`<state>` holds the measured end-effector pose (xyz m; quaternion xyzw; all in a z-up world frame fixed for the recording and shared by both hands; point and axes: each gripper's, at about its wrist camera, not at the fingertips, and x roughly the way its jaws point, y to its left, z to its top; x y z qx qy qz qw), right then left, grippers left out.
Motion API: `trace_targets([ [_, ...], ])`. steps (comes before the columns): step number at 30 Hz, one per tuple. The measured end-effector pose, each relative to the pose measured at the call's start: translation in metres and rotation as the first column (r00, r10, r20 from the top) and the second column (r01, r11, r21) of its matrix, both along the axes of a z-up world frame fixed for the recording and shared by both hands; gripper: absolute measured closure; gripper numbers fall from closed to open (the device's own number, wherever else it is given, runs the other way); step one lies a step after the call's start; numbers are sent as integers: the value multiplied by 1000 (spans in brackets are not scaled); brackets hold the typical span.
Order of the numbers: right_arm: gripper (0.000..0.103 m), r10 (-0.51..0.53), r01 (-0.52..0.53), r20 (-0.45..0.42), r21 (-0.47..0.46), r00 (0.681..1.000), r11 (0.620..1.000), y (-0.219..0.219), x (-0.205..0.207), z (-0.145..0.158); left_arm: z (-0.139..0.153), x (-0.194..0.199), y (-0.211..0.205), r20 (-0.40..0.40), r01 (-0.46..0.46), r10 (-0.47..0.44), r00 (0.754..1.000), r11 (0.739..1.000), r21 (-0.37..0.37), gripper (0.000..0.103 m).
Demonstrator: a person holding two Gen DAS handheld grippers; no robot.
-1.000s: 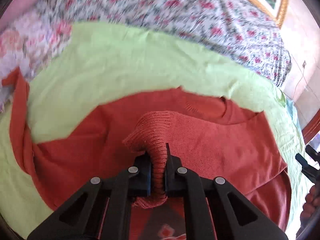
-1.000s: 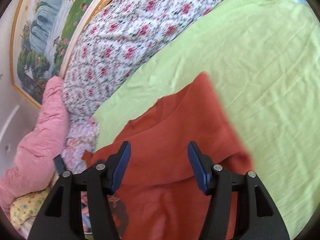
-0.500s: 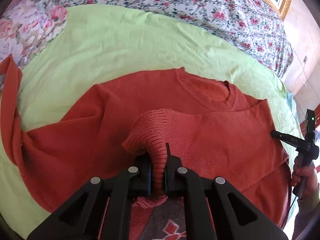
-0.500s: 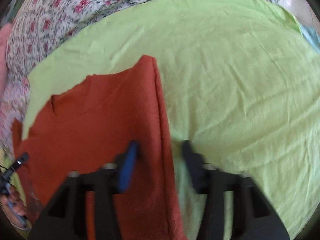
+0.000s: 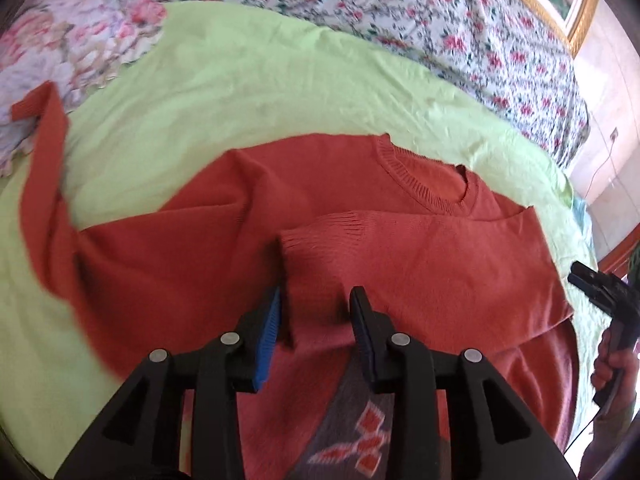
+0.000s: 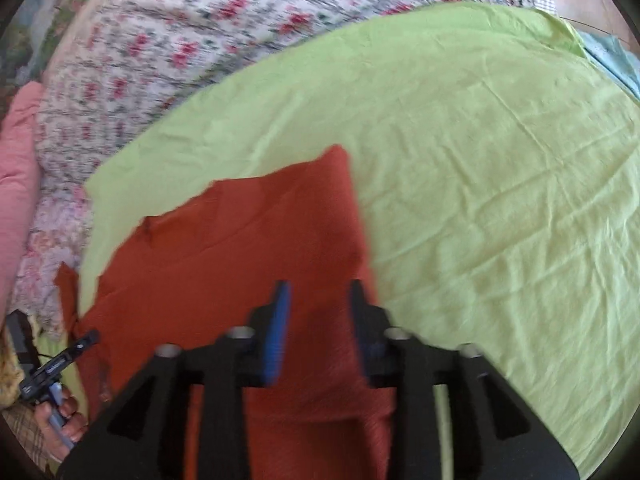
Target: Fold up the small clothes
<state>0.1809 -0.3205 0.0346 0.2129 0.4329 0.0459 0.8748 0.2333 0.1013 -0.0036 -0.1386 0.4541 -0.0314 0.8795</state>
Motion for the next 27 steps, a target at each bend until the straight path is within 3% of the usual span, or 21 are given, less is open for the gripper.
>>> trace_targets([
  [1, 39, 21, -21, 22, 8, 1000, 1000, 11, -6, 4, 2, -4, 4, 3, -6, 6, 1000, 1000, -3, 67],
  [4, 38, 77, -78, 47, 28, 996, 997, 36, -26, 9, 9, -22, 19, 12, -36, 36, 999, 999, -5, 67],
  [9, 38, 147, -148, 15, 100, 989, 984, 71, -43, -1, 19, -45, 51, 30, -105, 105, 994, 994, -15, 66],
  [13, 38, 183, -181, -10, 125, 983, 976, 91, -52, -9, 28, -54, 84, 50, -184, 183, 982, 983, 20, 50],
  [16, 38, 209, -203, -26, 143, 978, 969, 100, -63, -14, 34, -52, 108, 51, -233, 231, 972, 972, 31, 46],
  [19, 38, 229, -223, -35, 141, 973, 965, 107, -67, -15, 42, -44, 131, 63, -276, 273, 960, 960, 40, 34],
  [27, 38, 255, -244, -60, 149, 965, 958, 120, -71, -22, 43, 33, 184, 35, -352, 352, 935, 919, 175, 31],
])
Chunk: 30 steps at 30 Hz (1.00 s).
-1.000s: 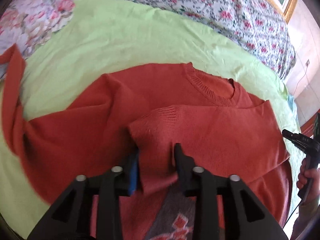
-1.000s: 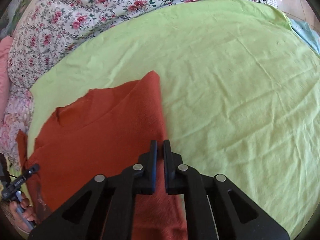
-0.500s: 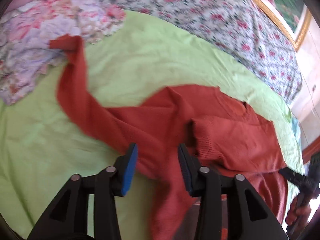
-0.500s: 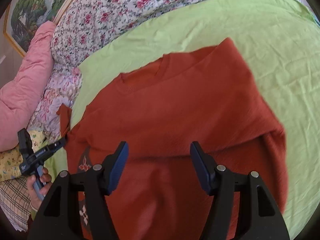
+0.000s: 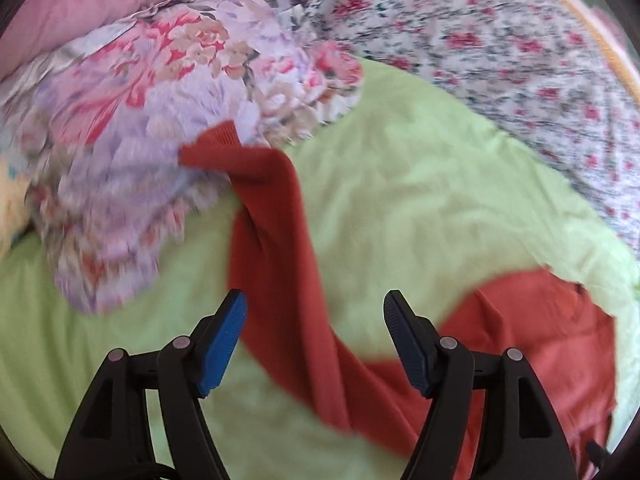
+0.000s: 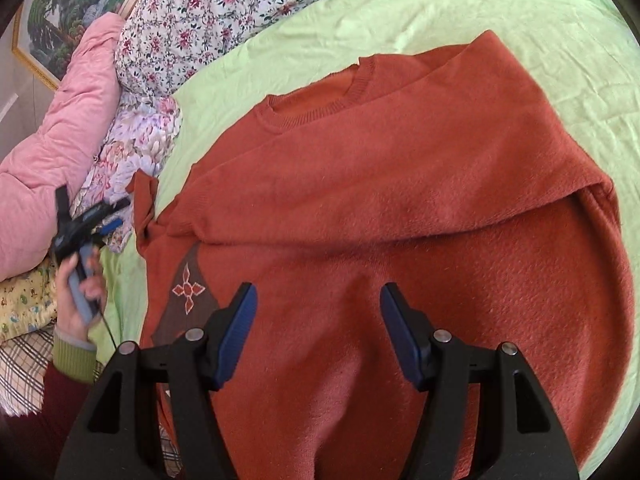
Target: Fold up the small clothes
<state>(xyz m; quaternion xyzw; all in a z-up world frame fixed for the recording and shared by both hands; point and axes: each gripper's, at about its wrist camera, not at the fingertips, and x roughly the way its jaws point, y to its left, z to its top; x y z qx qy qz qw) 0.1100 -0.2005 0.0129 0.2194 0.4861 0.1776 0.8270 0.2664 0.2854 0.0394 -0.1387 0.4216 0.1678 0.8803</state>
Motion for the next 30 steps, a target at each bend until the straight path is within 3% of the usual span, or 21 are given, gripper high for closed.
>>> trace_targets([
  [2, 38, 4, -4, -9, 3, 1000, 1000, 1, 0, -1, -4, 24, 12, -22, -20, 21, 1000, 1000, 17, 31],
  [6, 38, 12, -12, -21, 2, 1000, 1000, 2, -2, -3, -17, 68, 37, -62, -66, 65, 996, 997, -25, 32],
  [8, 38, 12, -12, -26, -1, 1000, 1000, 0, -2, -4, -23, 83, 47, -82, -81, 79, 993, 997, -17, 40],
  [9, 38, 10, -10, -30, -3, 1000, 1000, -1, -2, -4, -26, 87, 50, -86, -80, 78, 993, 996, -25, 64],
  [10, 38, 7, -7, -32, -4, 999, 1000, -2, -2, -5, -28, 90, 52, -91, -77, 74, 993, 996, -33, 98],
  [15, 38, -4, 4, -35, -9, 999, 1000, -6, -1, -8, -13, 83, 38, -43, -24, 24, 999, 1000, 6, 102],
  [19, 38, 2, -2, -32, 1, 999, 1000, -4, 0, -9, 28, 64, -8, 63, 112, -112, 992, 994, 7, 103],
  [22, 38, 11, -11, -23, 12, 1000, 1000, -1, -1, -7, 62, 48, -62, 162, 266, -264, 951, 964, 12, 103],
  [25, 38, 5, -5, -6, 20, 1000, 1000, 0, -4, -3, 89, 34, -127, 244, 447, -435, 867, 895, 9, 103],
  [26, 38, 1, -1, 0, 23, 1000, 1000, -2, -6, -1, 94, 33, -151, 264, 507, -491, 830, 862, 9, 103],
  [28, 38, -11, 11, 9, 25, 1000, 1000, -6, -9, 4, 104, 26, -203, 309, 638, -607, 733, 770, -1, 103],
  [29, 38, -18, 17, 13, 28, 1000, 999, -9, -12, 6, 106, 23, -218, 320, 675, -638, 700, 738, -4, 103],
  [30, 38, -25, 25, 19, 32, 1000, 999, -13, -14, 8, 107, 21, -246, 337, 738, -692, 638, 675, -11, 103],
])
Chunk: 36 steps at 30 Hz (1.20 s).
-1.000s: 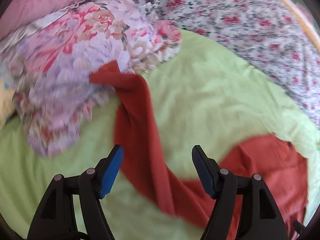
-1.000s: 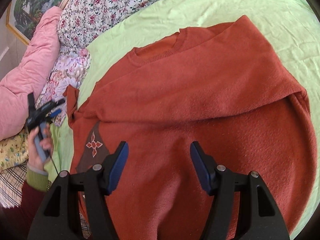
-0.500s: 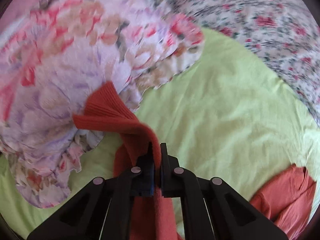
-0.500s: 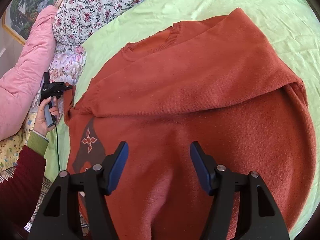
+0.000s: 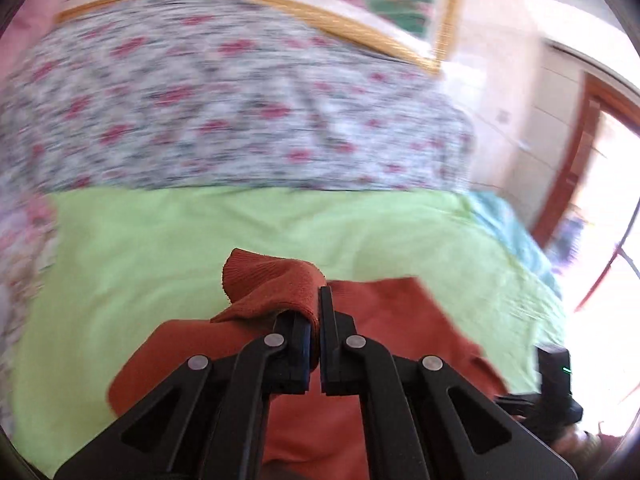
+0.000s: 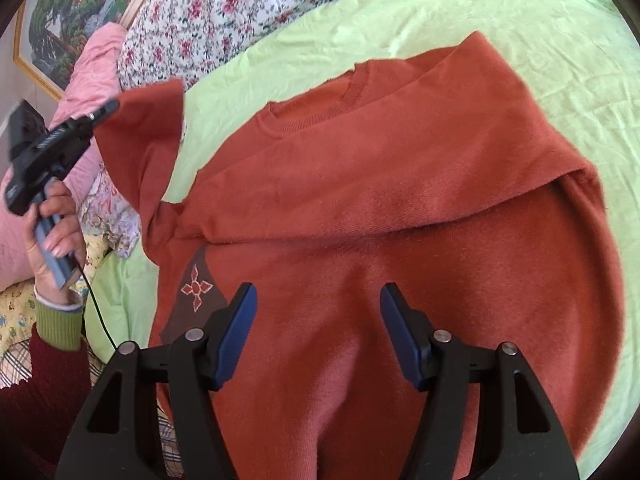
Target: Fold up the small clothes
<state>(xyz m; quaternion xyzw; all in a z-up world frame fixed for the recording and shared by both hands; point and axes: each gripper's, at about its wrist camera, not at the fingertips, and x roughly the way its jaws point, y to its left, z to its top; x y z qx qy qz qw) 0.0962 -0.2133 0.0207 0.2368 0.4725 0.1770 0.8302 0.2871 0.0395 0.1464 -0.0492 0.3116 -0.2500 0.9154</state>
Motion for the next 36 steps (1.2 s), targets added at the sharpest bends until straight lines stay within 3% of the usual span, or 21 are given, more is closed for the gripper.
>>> trace_targets([
  [4, 38, -34, 34, 35, -9, 999, 999, -22, -9, 6, -10, -4, -72, 17, 193, -193, 981, 981, -7, 103],
  [7, 38, -76, 77, 32, -11, 997, 997, -36, -14, 5, -38, 5, -119, -31, 288, -287, 957, 957, 15, 102],
  [11, 38, -123, 123, 13, -3, 992, 992, -52, -20, -1, -100, 38, -154, -182, 305, -289, 940, 950, 65, 101],
  [14, 38, -139, 139, 8, 3, 990, 990, -57, -23, -3, -128, 51, -157, -253, 271, -241, 937, 958, 92, 98],
  [17, 38, -153, 153, 11, 9, 988, 988, -60, -24, -4, -143, 54, -137, -289, 239, -206, 935, 967, 83, 87],
  [19, 38, -164, 164, 16, 15, 986, 986, -62, -24, -5, -139, 38, -132, -280, 217, -181, 943, 971, 102, 57],
  [20, 38, -169, 169, 18, 20, 985, 985, -62, -22, -5, -133, 27, -122, -257, 198, -161, 953, 973, 122, 53],
  [23, 38, -166, 165, 25, 37, 986, 986, -61, -15, -6, -119, 2, -101, -213, 155, -121, 970, 976, 151, 52],
  [28, 38, -155, 149, 56, 93, 986, 984, -59, 6, -4, -119, -50, -47, -168, 9, 27, 985, 977, 214, 46],
  [31, 38, -160, 149, 45, 188, 986, 971, -66, 25, -6, -132, -80, -12, -166, -93, 143, 976, 956, 278, 44],
  [34, 38, -163, 151, 49, 188, 985, 970, -71, 47, -5, -149, -105, 18, -199, -145, 218, 955, 934, 327, 44],
  [36, 38, -149, 142, 18, 208, 989, 968, -73, 64, -11, -161, -118, 31, -199, -175, 268, 943, 903, 392, 44],
])
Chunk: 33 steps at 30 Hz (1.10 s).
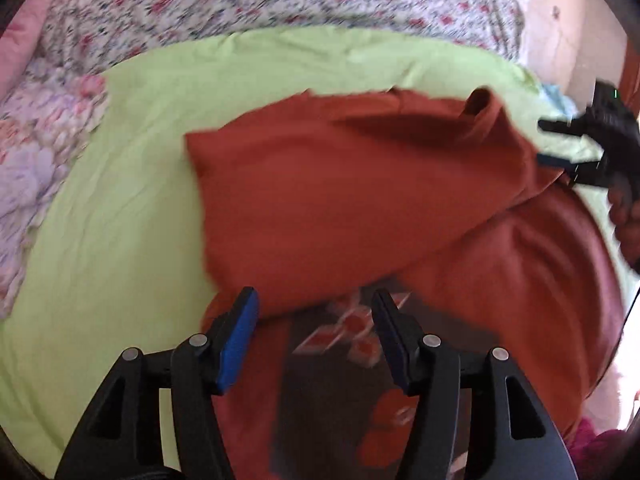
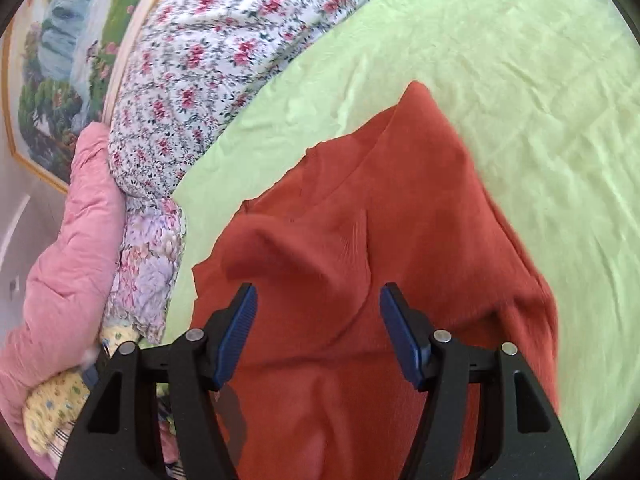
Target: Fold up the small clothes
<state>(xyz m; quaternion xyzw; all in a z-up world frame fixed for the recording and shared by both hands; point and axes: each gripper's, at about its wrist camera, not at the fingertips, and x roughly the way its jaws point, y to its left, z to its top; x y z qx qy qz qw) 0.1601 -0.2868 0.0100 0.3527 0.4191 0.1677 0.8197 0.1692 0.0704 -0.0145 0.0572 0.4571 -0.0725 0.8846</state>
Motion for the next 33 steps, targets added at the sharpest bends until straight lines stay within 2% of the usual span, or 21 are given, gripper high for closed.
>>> trace_targets([
  [4, 38, 35, -35, -95, 6, 995, 999, 9, 25, -18, -22, -9, 13, -12, -81, 83, 996, 992, 95, 42],
  [6, 38, 50, -47, -110, 32, 993, 998, 14, 32, -25, -25, -8, 15, 13, -136, 135, 991, 982, 133, 42],
  [9, 40, 37, -32, -104, 48, 994, 998, 21, 37, -29, -23, -2, 30, 32, -265, 263, 964, 957, 115, 42],
  [10, 54, 22, -18, -95, 45, 995, 999, 22, 37, -29, -22, 2, 34, 34, -306, 304, 952, 946, 106, 44],
  [11, 79, 18, -13, -87, 54, 996, 998, 24, 37, -29, -22, 4, 43, 31, -355, 353, 935, 931, 88, 44],
  [12, 87, 17, -11, -83, 71, 996, 997, 25, 37, -29, -23, 6, 48, 19, -382, 382, 924, 922, 64, 44],
  [13, 89, 4, 1, -70, 82, 998, 997, 24, 37, -28, -21, 10, 52, 9, -397, 397, 918, 917, 43, 44],
  [14, 91, -20, 23, -38, 75, 999, 997, 24, 33, -21, -21, 9, 58, -5, -418, 418, 908, 908, 5, 44],
  [16, 92, -88, 88, 86, -5, 992, 996, 24, 19, 4, -21, 7, 62, -7, -432, 432, 902, 902, -7, 44],
  [17, 95, -123, 146, 195, -108, 973, 983, 28, 4, 26, -21, 5, 63, -2, -440, 440, 898, 898, 1, 44],
  [19, 95, -139, 269, 375, -321, 916, 908, 48, -26, 58, -21, 2, 63, -11, -446, 446, 895, 895, -5, 43],
  [20, 94, -112, 272, 394, -378, 912, 885, 56, -33, 64, -21, 2, 64, -15, -448, 448, 894, 894, -9, 43],
  [21, 92, -57, 206, 348, -410, 936, 888, 63, -30, 60, -20, -1, 65, -14, -453, 452, 892, 892, -14, 43],
  [22, 80, -10, 123, 262, -416, 965, 901, 65, -22, 50, -20, -1, 64, -12, -457, 457, 890, 889, -17, 43],
  [23, 68, 1, 77, 200, -383, 980, 921, 62, -17, 40, -19, -3, 64, -11, -461, 461, 888, 887, -23, 43],
  [24, 65, -5, 57, 161, -324, 987, 944, 54, -15, 28, -19, -5, 67, -9, -468, 468, 883, 883, -32, 42],
  [25, 64, -30, 63, 130, -265, 991, 962, 44, -14, 17, -20, 0, 75, -13, -473, 473, 881, 880, -42, 42],
  [28, 63, -114, 120, 42, -189, 993, 975, 16, -7, -3, -22, 0, 78, -29, -474, 473, 880, 879, -55, 42],
  [31, 64, -101, 102, 21, -57, 995, 993, -1, 9, -16, -23, 2, 74, -26, -473, 472, 881, 880, -38, 42],
  [33, 64, -103, 103, -9, -52, 995, 993, -8, 22, -22, -23, 3, 73, -24, -472, 471, 882, 881, -30, 42],
])
